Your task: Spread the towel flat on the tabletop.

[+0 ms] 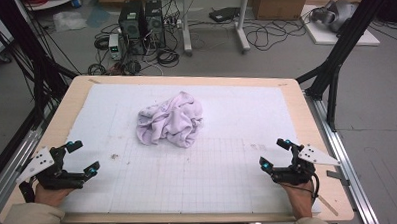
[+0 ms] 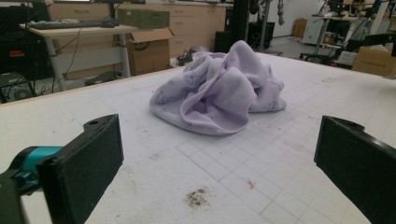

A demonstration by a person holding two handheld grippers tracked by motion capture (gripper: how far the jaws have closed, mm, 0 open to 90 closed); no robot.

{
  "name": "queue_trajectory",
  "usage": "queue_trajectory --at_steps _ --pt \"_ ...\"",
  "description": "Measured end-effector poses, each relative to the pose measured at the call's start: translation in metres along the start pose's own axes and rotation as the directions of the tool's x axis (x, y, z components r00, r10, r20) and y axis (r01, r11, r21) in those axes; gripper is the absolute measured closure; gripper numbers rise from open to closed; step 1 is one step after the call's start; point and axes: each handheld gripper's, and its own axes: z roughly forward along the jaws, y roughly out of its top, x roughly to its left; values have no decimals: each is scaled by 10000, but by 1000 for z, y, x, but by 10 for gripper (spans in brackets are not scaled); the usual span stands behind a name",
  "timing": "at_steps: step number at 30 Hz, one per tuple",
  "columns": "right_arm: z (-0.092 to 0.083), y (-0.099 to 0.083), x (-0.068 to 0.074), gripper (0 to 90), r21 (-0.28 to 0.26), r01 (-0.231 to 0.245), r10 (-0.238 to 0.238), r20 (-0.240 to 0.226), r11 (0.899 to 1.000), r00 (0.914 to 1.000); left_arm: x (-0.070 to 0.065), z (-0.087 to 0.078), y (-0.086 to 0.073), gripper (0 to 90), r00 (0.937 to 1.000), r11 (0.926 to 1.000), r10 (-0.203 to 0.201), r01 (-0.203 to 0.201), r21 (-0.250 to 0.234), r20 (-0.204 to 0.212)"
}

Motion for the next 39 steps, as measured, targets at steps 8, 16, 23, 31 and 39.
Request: queue_trajectory --at_steps 8,16,23,31,39 --pt "-1 -1 -1 5 -15 -19 19 27 10000 10000 0 3 2 17 10000 10000 34 -35 39 80" --pt "1 0 1 5 189 69 -69 -11 9998 10000 -1 2 6 17 9999 9998 73 -74 159 100" --pt "5 10 1 5 459 -9 9 0 9989 10000 3 8 17 17 9992 9996 97 -108 258 399" --pt "15 29 -4 5 950 133 -116 -188 9954 9998 8 23 37 17 9923 9972 103 -192 718 1232" --pt "42 69 -3 6 1618 912 -794 -781 9826 9938 10 48 65 17 9798 9874 507 -783 1375 1936"
